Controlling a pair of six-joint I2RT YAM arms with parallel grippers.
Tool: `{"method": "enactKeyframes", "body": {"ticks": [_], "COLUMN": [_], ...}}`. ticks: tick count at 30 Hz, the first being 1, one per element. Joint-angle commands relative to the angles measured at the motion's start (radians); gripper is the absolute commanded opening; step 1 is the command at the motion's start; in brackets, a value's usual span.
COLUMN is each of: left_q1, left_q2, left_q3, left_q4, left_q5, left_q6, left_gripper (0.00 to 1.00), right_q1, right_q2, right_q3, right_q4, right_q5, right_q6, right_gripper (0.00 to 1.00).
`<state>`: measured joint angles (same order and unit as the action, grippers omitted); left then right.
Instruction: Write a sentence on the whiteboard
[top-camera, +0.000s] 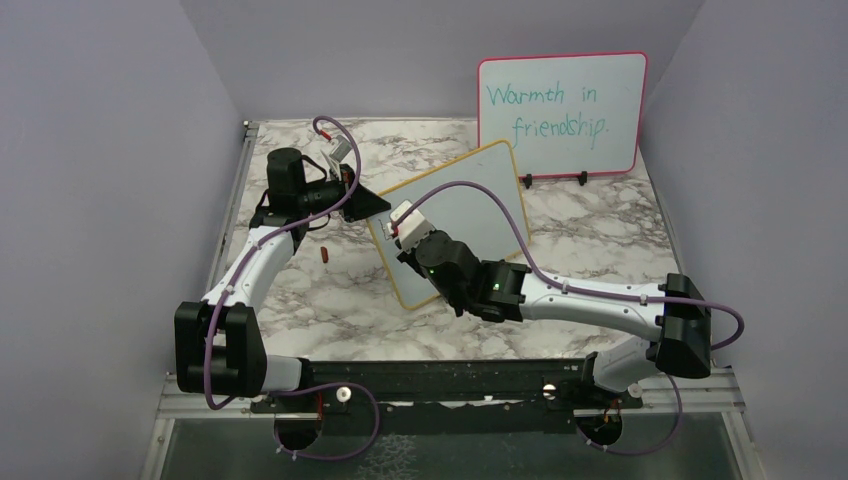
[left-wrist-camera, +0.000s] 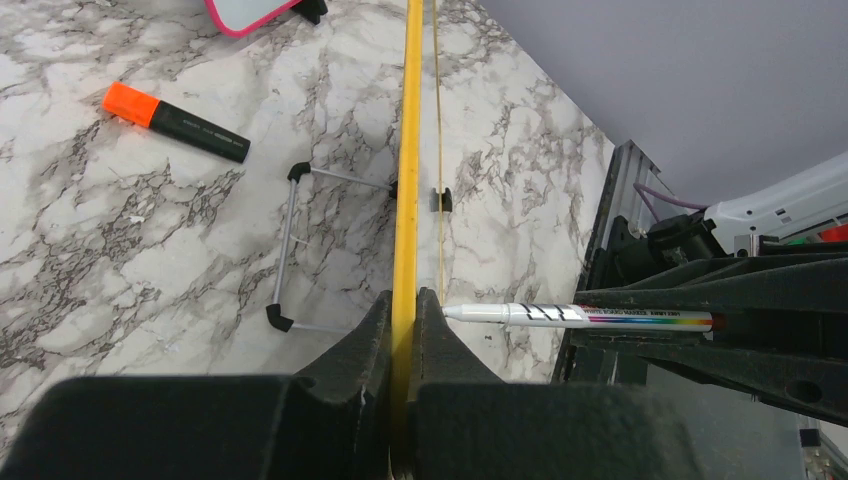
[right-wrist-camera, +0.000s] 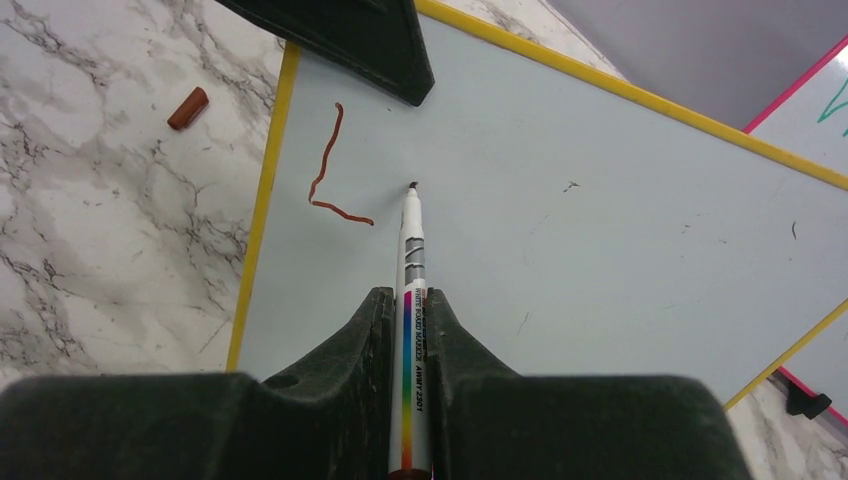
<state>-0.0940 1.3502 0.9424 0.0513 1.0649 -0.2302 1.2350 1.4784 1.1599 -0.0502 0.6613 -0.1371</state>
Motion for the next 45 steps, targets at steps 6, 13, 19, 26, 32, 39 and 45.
{"method": "enactKeyframes", "body": {"ticks": [6,13,19,26,32,39,45], "left_q1": [-0.027,-0.026,-0.026,-0.026,-0.026,-0.027,-0.026], "left_q2": [0.015,0.017,0.017,0.018,0.018,0.019,0.02], "left_q3": [-0.004,-0.004,-0.004,-0.004,-0.004,-0.005,-0.004], "left_q4": [-0.081,-0.081,-0.082,-0.082,-0.082,-0.084,-0.084], "left_q5": [-0.033,-0.033,-0.032,-0.032,-0.033,-0.033,-0.033], "left_q6": [0.08,0.079,0.08,0.08,0.081,0.081,0.081], "left_gripper": [0.0,0.0,0.0,0.0,0.0,0.0,0.0], "right_q1": [-0.006,-0.005,-0.004,-0.005,-0.005,-0.005,-0.005], "right_q2": [0.016,0.024,0.022,0.016,0.012,0.008,0.004], "right_q3": [0.021,0.026,0.018,0.005,0.0,0.001,-0.002], "right_q4": [-0.026,-0.06,-0.087,-0.104,-0.106,-0.116,-0.129], "right_q5": [-0.049,-0.065,-0.065,-0.042,-0.026,-0.02,-0.014], "right_q6": [0.018,0.028,0.04,0.047,0.047,0.047,0.049], "right_gripper": [0.01,0.01,0.01,0.01,0.01,0.01,0.01]}}
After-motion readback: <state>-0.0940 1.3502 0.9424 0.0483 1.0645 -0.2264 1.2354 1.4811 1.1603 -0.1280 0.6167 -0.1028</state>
